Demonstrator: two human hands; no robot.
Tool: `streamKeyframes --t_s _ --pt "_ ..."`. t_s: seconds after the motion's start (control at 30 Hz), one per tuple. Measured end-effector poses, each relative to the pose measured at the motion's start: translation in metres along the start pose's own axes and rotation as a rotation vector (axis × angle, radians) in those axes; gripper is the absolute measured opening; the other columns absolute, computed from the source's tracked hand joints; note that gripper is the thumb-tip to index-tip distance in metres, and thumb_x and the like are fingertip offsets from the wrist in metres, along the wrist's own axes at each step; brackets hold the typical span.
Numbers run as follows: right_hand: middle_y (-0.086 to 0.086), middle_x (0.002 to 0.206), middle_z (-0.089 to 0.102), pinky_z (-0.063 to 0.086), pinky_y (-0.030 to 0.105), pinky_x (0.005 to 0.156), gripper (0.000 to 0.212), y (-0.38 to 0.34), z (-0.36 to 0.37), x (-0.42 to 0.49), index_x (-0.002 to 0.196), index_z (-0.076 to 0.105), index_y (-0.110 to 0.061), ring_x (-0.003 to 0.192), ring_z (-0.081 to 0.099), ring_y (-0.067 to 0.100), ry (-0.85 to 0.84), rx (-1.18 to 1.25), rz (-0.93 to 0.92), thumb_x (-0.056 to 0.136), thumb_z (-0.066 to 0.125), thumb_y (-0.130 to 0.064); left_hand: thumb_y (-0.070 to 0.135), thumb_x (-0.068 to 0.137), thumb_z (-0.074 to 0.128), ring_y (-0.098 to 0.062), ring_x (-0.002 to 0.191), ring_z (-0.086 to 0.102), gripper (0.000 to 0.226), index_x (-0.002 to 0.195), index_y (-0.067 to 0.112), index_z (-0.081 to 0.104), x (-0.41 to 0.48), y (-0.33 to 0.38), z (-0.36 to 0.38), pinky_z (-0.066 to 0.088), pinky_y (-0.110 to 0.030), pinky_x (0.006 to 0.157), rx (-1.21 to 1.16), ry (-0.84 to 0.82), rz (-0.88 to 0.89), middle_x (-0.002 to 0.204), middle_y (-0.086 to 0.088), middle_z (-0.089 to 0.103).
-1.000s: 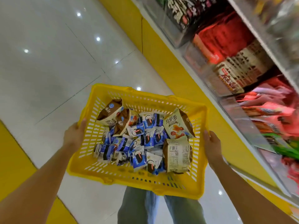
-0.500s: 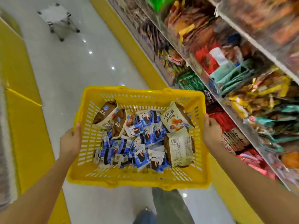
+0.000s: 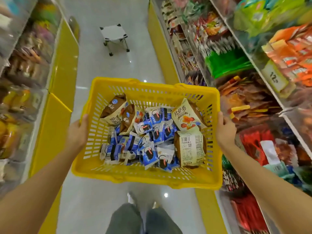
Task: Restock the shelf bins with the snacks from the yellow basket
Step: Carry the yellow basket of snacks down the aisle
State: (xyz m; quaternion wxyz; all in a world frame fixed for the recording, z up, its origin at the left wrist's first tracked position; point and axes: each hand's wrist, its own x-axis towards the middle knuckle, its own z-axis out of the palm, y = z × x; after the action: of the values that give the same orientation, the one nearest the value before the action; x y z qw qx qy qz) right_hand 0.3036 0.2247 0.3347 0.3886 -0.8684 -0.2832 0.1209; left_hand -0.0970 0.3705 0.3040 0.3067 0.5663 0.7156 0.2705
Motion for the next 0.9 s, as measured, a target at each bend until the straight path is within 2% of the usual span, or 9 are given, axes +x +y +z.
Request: streamKeyframes --t_s 0.03,0.1,0.2,0.3,0.4,0.5,0.63,0.9 --pt "0.002 0.053 0.036 0.023 0.032 0.05 0.05 -0.012 0.011 0.014 0.055 0.032 -0.013 0.05 0.032 0.014 -0.017 -0.009 -0.006 0.1 0.037 -0.035 0.046 0.097 0.036 -0.017 0.05 0.036 0.052 0.055 0.017 0.037 0.015 0.004 -0.001 0.029 -0.031 0.049 -0.004 0.003 -0.005 0.053 -0.002 0.041" --pt "0.006 0.056 0.04 0.02 0.035 0.05 0.049 -0.037 0.034 0.041 0.06 0.039 -0.007 0.054 0.035 0.017 -0.041 -0.024 -0.02 0.1 0.037 -0.036 0.046 0.097 0.036 -0.015 0.048 0.034 0.052 0.054 0.017 0.036 0.047 0.011 -0.003 0.027 -0.03 0.048 -0.017 0.008 -0.032 0.051 -0.001 0.039" --pt "0.005 0.055 0.04 0.024 0.03 0.049 0.051 -0.073 0.07 0.075 0.058 0.038 -0.009 0.052 0.034 0.017 -0.072 -0.041 -0.044 0.099 0.037 -0.039 0.048 0.097 0.035 -0.018 0.05 0.033 0.053 0.058 0.013 0.037 0.102 0.015 -0.004 0.025 -0.032 0.049 -0.039 0.003 -0.052 0.054 -0.004 0.039" --pt "0.005 0.054 0.038 0.022 0.032 0.049 0.051 -0.109 0.104 0.107 0.055 0.033 -0.012 0.053 0.033 0.019 -0.072 -0.05 -0.059 0.099 0.037 -0.04 0.051 0.096 0.034 -0.019 0.051 0.032 0.054 0.057 0.014 0.034 0.161 0.023 -0.007 0.023 -0.033 0.049 -0.014 0.008 -0.057 0.053 -0.005 0.036" --pt "0.007 0.055 0.04 0.021 0.035 0.051 0.051 -0.143 0.137 0.141 0.058 0.038 -0.009 0.053 0.034 0.019 -0.073 -0.048 -0.071 0.099 0.037 -0.04 0.051 0.096 0.033 -0.022 0.055 0.035 0.055 0.056 0.014 0.033 0.218 0.034 -0.004 0.026 -0.035 0.052 0.014 0.009 -0.067 0.055 -0.007 0.037" --pt "0.004 0.051 0.034 0.019 0.033 0.05 0.052 -0.172 0.166 0.174 0.054 0.029 -0.015 0.049 0.03 0.017 -0.064 -0.041 -0.054 0.099 0.037 -0.039 0.052 0.096 0.032 -0.023 0.058 0.037 0.054 0.061 0.011 0.037 0.273 0.053 0.001 0.031 -0.037 0.058 0.025 -0.004 -0.063 0.06 -0.01 0.04" --pt "0.003 0.05 0.031 0.015 0.03 0.048 0.052 -0.206 0.207 0.234 0.054 0.026 -0.015 0.047 0.026 0.016 -0.086 -0.018 -0.042 0.099 0.037 -0.039 0.05 0.097 0.033 -0.02 0.05 0.03 0.054 0.056 0.014 0.029 0.346 0.085 0.015 0.022 -0.035 0.05 0.062 0.01 -0.033 0.053 -0.006 0.033" --pt "0.005 0.054 0.031 0.017 0.035 0.05 0.052 -0.28 0.292 0.364 0.056 0.028 -0.012 0.05 0.026 0.017 -0.112 0.001 0.003 0.099 0.037 -0.04 0.042 0.098 0.036 -0.018 0.051 0.031 0.054 0.053 0.012 0.032 0.487 0.158 0.044 0.022 -0.038 0.05 0.017 0.017 -0.051 0.053 -0.006 0.037"
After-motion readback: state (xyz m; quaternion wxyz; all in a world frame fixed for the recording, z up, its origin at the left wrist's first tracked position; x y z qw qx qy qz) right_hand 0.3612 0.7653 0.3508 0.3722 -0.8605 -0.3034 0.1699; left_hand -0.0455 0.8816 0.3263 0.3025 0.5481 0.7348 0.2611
